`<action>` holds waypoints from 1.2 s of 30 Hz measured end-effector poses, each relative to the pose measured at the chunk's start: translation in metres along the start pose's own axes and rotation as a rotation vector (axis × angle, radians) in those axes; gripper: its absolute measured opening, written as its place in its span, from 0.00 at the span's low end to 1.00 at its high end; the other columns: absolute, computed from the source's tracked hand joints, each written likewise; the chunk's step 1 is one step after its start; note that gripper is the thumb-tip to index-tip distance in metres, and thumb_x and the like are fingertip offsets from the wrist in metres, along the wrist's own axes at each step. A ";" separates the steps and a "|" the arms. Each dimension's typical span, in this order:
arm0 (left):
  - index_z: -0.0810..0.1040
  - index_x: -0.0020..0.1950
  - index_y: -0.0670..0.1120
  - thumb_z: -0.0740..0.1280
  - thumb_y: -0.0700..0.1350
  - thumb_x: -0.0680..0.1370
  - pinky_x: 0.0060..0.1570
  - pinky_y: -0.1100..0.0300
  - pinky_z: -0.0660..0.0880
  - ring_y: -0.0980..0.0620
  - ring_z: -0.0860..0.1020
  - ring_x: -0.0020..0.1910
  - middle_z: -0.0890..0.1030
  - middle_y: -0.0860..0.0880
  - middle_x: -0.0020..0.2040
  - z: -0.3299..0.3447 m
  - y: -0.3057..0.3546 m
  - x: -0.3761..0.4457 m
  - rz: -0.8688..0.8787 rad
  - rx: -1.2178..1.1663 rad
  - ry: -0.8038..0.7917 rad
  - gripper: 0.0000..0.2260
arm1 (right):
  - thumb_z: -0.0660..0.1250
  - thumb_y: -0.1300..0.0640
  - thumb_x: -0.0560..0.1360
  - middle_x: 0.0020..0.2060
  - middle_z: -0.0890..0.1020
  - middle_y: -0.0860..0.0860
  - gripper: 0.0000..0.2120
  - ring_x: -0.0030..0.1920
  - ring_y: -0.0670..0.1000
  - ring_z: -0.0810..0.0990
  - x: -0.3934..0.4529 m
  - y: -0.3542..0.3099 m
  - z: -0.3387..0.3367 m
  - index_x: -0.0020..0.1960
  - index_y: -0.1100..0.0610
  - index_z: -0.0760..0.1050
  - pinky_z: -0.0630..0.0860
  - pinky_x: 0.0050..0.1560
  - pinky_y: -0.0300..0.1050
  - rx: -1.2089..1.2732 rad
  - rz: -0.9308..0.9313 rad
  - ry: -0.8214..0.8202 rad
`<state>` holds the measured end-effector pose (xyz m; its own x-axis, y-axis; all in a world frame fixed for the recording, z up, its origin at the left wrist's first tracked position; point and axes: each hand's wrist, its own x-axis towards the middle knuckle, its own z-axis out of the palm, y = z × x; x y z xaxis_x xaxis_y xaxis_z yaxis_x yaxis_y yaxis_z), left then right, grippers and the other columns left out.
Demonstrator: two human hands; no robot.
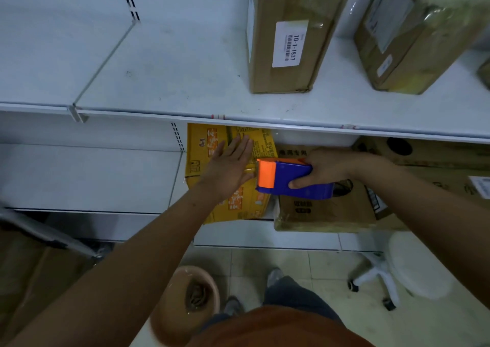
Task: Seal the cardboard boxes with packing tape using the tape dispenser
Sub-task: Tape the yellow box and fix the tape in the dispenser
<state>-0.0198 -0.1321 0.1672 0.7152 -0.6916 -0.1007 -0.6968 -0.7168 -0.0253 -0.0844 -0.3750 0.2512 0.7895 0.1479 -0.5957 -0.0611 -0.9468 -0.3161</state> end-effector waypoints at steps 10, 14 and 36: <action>0.38 0.80 0.47 0.39 0.67 0.78 0.79 0.47 0.47 0.50 0.42 0.80 0.42 0.49 0.81 0.004 -0.006 0.001 0.016 -0.007 -0.037 0.37 | 0.66 0.24 0.61 0.36 0.84 0.52 0.36 0.36 0.51 0.83 -0.002 0.051 -0.021 0.48 0.56 0.81 0.77 0.36 0.44 0.030 -0.089 0.042; 0.38 0.81 0.49 0.41 0.70 0.77 0.79 0.48 0.44 0.50 0.41 0.80 0.41 0.50 0.81 0.003 -0.003 0.001 0.021 -0.022 -0.033 0.39 | 0.68 0.23 0.60 0.36 0.84 0.55 0.38 0.37 0.55 0.83 0.000 0.077 -0.017 0.46 0.58 0.81 0.73 0.34 0.42 0.083 -0.131 0.043; 0.51 0.81 0.55 0.39 0.75 0.74 0.72 0.31 0.54 0.39 0.62 0.72 0.65 0.43 0.73 0.000 0.082 0.020 -0.407 0.011 0.075 0.41 | 0.64 0.35 0.75 0.32 0.75 0.50 0.24 0.32 0.48 0.74 0.027 0.091 0.010 0.37 0.56 0.70 0.66 0.31 0.40 -0.369 0.045 0.260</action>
<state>-0.0623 -0.2046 0.1634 0.9343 -0.3564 -0.0072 -0.3562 -0.9326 -0.0585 -0.0750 -0.4543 0.1986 0.9212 0.0726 -0.3823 0.0861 -0.9961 0.0183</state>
